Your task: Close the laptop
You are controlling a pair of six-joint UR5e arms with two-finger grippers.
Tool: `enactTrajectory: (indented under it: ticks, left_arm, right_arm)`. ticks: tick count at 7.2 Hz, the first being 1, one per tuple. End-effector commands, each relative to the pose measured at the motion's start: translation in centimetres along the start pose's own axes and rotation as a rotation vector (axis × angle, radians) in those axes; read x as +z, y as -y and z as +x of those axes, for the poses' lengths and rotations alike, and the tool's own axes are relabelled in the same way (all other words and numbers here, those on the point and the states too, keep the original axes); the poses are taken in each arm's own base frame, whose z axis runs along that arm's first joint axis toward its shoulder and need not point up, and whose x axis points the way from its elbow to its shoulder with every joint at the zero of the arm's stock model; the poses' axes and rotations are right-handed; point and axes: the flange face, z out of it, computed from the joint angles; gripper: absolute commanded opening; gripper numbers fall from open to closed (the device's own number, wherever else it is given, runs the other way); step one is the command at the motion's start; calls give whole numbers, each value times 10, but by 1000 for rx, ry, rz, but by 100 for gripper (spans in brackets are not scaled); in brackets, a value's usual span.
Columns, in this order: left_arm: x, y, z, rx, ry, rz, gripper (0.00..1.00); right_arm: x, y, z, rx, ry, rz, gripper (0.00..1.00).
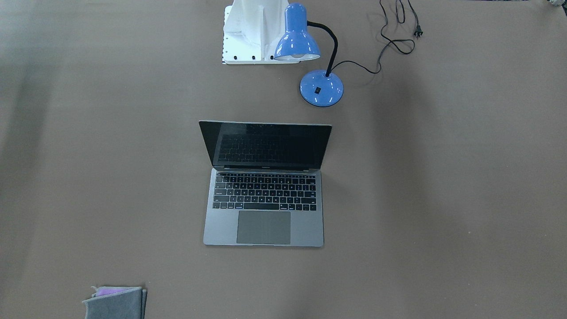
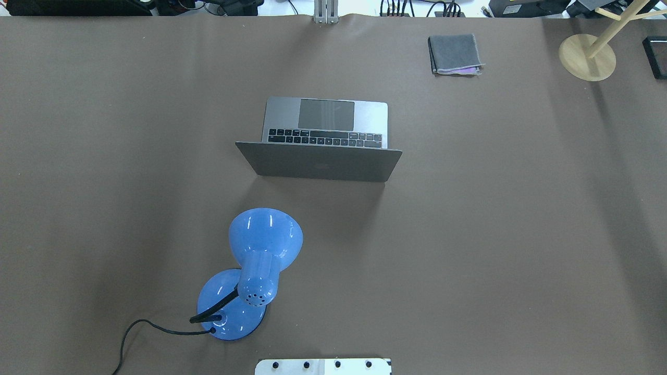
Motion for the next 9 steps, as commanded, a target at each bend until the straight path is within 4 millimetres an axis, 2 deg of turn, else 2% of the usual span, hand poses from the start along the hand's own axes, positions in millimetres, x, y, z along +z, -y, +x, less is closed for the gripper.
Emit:
enactTrajectory:
  ticks: [1,2,3,4,5,6,7,8,9]
  left_arm:
    - [1,6,-1,-10,0,16,98]
    - [-2,11,1,-3,0,27,98]
    - [-3,16,4,1,-19,35,98]
    - [-7,35,13,29,-69,65,98]
    - [-5,49,26,55,-124,77,92]
    - [-1,62,40,39,-186,84,76]
    - [4,76,60,-19,-253,93,49]
    - [12,84,82,-100,-311,92,16]
    - [24,93,114,-153,-360,103,0]
  right_arm:
    - [0,1,-3,1,29,6,100]
    - [-1,3,-6,4,53,14,100]
    - [-3,6,-10,43,86,22,89]
    - [-3,10,-20,117,163,25,68]
    - [-5,12,-28,141,235,35,51]
    - [-5,13,-35,161,285,37,31]
    - [-7,19,-50,230,323,25,5]
    - [-8,27,-71,285,338,22,0]
    - [-6,36,-96,333,365,33,0]
